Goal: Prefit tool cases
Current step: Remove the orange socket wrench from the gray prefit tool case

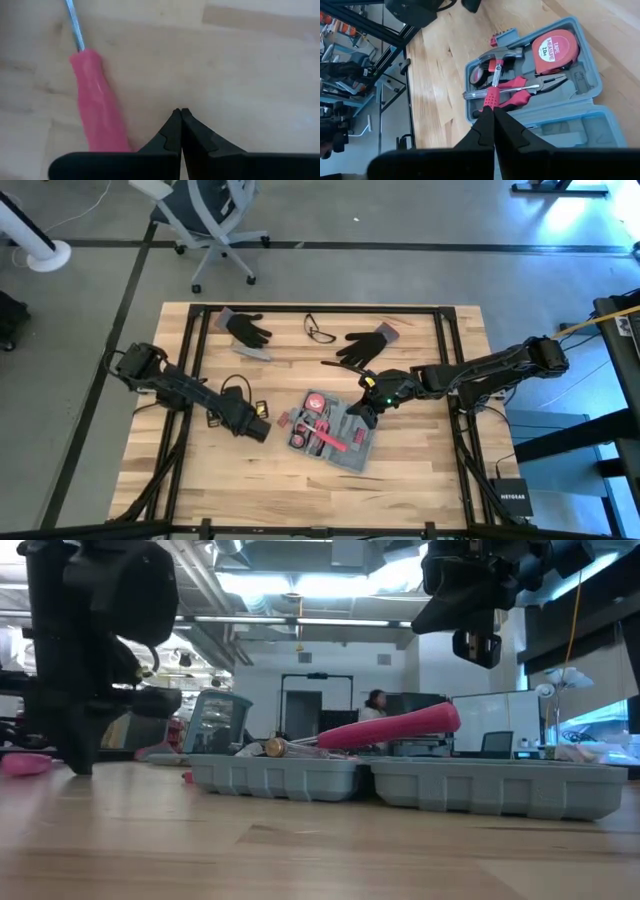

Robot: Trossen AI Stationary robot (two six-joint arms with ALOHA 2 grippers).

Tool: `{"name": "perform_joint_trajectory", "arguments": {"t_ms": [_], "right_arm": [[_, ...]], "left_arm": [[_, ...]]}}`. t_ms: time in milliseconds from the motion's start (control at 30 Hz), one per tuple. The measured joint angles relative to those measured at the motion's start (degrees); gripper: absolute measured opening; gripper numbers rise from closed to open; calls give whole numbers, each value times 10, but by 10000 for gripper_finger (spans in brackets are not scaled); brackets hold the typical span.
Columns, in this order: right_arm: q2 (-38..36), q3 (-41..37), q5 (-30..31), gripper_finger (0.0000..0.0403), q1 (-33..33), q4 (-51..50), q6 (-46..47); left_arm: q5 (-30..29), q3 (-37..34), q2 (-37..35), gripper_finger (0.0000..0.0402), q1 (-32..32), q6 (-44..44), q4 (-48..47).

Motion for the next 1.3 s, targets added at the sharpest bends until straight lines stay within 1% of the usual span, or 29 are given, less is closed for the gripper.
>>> {"name": "perform_joint_trajectory", "arguments": {"t_ms": [167, 367, 500, 567, 633, 700, 767, 867, 933, 1033, 1233, 1300], "right_arm": [[0, 0, 0, 1, 0, 0, -1], [0, 0, 4, 1, 0, -1, -1], [0, 0, 6, 1, 0, -1, -1], [1, 0, 9, 1, 0, 0, -1], [3, 0, 11, 1, 0, 0, -1], [3, 0, 12, 1, 0, 0, -1], [3, 0, 12, 1, 0, 1, -1], [3, 0, 11, 1, 0, 0, -1], [3, 0, 11, 1, 0, 0, 4], [3, 0, 11, 1, 0, 0, 13], [3, 0, 11, 1, 0, 0, 13], [3, 0, 11, 1, 0, 0, 13]], "left_arm": [[5, 7, 0, 0, -4, 0, -33], [1, 7, -2, 0, -7, -2, -44], [-12, 7, -2, 0, -2, -1, -42], [-34, 7, -2, 0, 6, 18, -21], [-68, 7, -2, 0, 17, 55, 11], [-91, 7, -2, 0, 34, 110, 44], [-99, 7, -2, 0, 56, 163, 65], [-99, 7, -2, 0, 93, 232, 72], [-80, 7, -2, 0, 119, 281, 68], [-38, 7, -2, 0, 153, 380, 64], [9, 8, -3, 0, 201, 540, 56], [14, 8, -3, 0, 209, 585, 53]]}}
